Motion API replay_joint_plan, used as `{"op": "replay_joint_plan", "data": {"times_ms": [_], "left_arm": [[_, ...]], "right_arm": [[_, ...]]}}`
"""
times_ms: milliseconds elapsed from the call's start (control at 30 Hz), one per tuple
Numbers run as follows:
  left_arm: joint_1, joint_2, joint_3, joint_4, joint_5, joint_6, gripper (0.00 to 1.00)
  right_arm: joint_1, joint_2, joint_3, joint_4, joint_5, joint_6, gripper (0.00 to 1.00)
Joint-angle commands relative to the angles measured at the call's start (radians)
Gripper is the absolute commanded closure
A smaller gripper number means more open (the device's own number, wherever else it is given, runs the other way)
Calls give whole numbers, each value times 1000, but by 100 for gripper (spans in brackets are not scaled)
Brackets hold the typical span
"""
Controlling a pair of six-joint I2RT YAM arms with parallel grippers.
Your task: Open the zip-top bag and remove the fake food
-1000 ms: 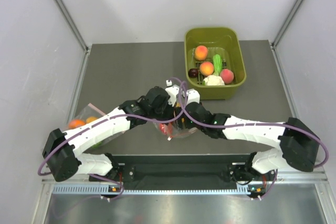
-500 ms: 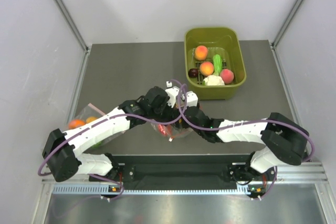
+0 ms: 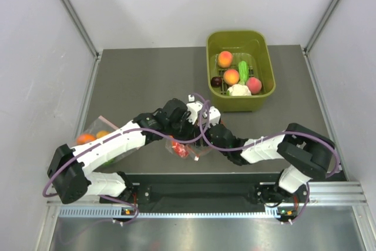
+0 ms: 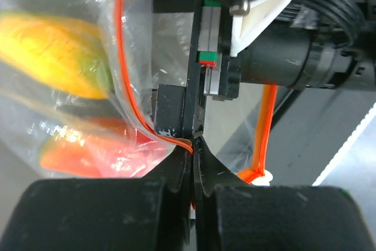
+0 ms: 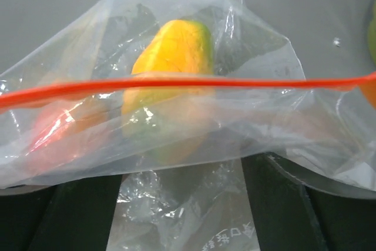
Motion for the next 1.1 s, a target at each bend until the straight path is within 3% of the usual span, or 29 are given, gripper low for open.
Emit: {"op": "replay_joint_plan", "data": {"times_ms": [0, 133, 267, 700, 833, 967, 1067], "left_arm": [[-17, -41, 25, 137, 106, 1, 100], [-16, -52, 26, 138, 106, 1, 100], [-16, -64, 17, 161, 147, 0, 100], [-16, -26, 14, 170, 209, -5, 100], [-16, -21, 14, 170, 198, 1, 100], [-16, -32, 22, 144, 123, 15, 100], [-16, -47, 28, 128, 14, 26, 80]], "right_arm": [[13, 25, -25, 209, -103, -75, 24], [14, 12, -69, 296, -137, -81, 34], [11, 17, -91, 360, -207, -97, 36], [23, 133, -28, 438, -432, -86, 22], [22, 144, -33, 446, -395, -58, 47], [22, 120, -27, 337, -269, -45, 53], [20, 85, -30, 242, -208, -34, 54]]}}
